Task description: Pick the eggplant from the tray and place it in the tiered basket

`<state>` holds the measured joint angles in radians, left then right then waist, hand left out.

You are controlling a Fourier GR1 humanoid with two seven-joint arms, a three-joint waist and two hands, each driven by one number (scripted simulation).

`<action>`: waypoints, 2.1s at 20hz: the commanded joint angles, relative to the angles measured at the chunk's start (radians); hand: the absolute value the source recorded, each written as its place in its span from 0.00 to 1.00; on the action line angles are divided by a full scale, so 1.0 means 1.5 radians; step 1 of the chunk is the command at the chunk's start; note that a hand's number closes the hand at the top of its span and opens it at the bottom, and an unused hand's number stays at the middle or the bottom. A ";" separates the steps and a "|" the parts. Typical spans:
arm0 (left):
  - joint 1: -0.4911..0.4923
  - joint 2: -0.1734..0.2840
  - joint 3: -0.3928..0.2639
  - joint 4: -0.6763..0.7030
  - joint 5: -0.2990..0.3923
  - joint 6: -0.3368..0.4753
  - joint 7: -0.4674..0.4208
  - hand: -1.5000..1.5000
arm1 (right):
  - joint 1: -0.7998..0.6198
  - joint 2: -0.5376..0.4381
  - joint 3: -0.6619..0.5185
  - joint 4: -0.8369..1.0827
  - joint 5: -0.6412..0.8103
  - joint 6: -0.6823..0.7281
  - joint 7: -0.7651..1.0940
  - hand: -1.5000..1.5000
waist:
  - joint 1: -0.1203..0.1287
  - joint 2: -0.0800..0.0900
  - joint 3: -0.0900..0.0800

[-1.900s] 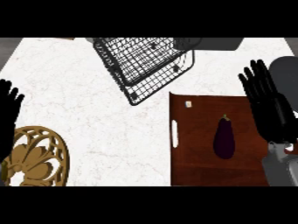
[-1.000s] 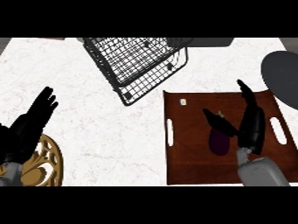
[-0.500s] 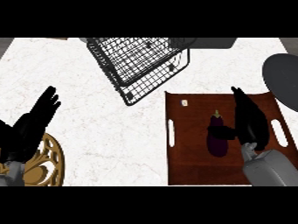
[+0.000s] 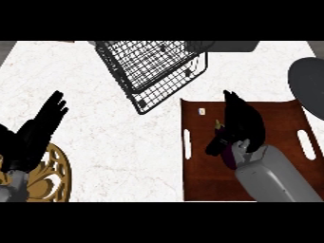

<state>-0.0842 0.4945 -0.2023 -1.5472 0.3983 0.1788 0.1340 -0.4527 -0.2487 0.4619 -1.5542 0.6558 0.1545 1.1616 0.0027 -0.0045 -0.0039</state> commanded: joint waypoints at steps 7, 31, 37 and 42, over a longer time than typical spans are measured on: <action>0.025 -0.010 0.003 -0.004 -0.017 -0.016 -0.018 0.50 | 0.012 0.067 -0.018 0.096 0.077 0.021 0.127 0.00 | 0.005 0.003 0.002; 0.010 -0.053 0.052 0.006 -0.063 -0.048 0.014 0.50 | 0.099 0.117 -0.129 0.173 0.169 0.076 -0.011 1.00 | 0.000 0.004 0.003; 0.017 -0.082 0.032 -0.038 -0.087 -0.021 0.048 0.50 | 0.122 0.073 -0.096 0.165 0.207 0.119 -0.057 1.00 | 0.000 0.002 0.003; 0.038 -0.076 0.071 -0.002 -0.085 -0.060 0.010 0.50 | 0.145 0.083 -0.075 0.127 0.252 0.097 -0.062 1.00 | -0.001 0.002 0.002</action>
<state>-0.0584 0.3908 -0.1108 -1.5564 0.2801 0.1037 0.1580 -0.2674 -0.1230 0.3292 -1.3508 0.9912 0.2634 1.0037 0.0039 -0.0132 -0.0077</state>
